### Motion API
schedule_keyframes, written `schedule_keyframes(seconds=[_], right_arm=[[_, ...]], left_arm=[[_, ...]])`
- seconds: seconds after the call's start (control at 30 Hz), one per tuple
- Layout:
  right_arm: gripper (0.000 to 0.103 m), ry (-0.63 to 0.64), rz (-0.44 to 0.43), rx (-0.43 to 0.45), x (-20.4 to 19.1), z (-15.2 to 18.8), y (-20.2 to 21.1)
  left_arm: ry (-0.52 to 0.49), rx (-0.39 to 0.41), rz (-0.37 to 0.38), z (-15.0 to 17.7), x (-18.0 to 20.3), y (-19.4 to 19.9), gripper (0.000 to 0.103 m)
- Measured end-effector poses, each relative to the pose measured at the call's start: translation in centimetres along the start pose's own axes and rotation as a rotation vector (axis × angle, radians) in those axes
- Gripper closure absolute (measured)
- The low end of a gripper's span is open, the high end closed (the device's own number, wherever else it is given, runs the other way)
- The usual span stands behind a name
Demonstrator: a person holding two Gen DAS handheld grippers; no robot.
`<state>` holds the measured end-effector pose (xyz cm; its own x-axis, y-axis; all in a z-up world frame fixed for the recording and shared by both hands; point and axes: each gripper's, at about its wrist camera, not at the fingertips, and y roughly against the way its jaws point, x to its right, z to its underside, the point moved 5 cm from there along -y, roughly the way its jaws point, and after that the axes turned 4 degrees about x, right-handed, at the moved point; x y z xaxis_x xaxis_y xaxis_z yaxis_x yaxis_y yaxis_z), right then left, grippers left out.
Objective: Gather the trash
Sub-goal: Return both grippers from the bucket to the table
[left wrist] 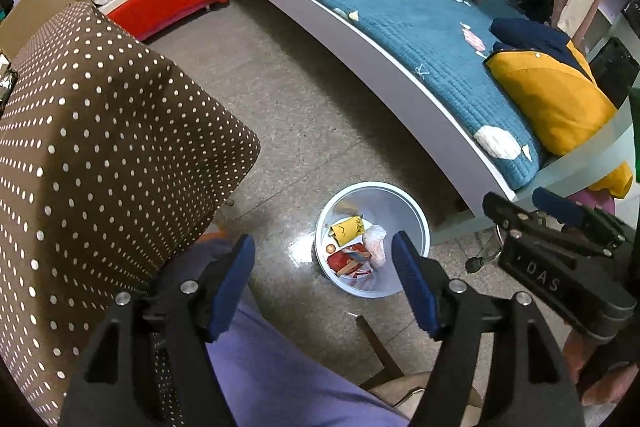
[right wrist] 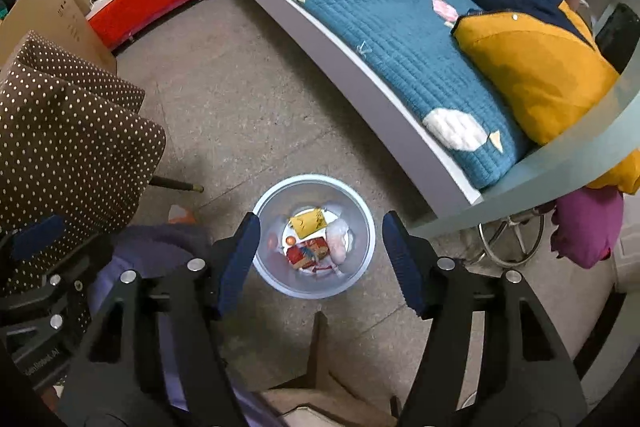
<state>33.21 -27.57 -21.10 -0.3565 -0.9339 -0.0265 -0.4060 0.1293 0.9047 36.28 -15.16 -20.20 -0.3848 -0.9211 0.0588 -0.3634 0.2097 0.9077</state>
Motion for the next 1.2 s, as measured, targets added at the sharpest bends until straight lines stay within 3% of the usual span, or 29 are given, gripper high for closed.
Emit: schedule_keyframes(seconds=[0.27, 0.67, 1.0, 1.2], right_arm=[[0.04, 0.001, -0.009, -0.018, -0.3, 0.8, 0.1], [0.04, 0.023, -0.043, 0.037, -2.3, -0.2, 2.7], [0.04, 0.057, -0.082, 0.105, -5.3, -1.5, 5.6], [0.037, 0.102, -0.107, 0.139, -8.0, -2.1, 7.0]], left_arm=[[-0.002, 0.003, 0.001, 0.3, -0.1, 0.3, 0.033], [0.015, 0.063, -0.013, -0.2, -1.7, 3.1, 0.032], [0.039, 0.182, -0.043, -0.6, -3.7, 7.9, 0.027], [0.081, 0.267, -0.099, -0.5, -6.2, 11.0, 0.023]])
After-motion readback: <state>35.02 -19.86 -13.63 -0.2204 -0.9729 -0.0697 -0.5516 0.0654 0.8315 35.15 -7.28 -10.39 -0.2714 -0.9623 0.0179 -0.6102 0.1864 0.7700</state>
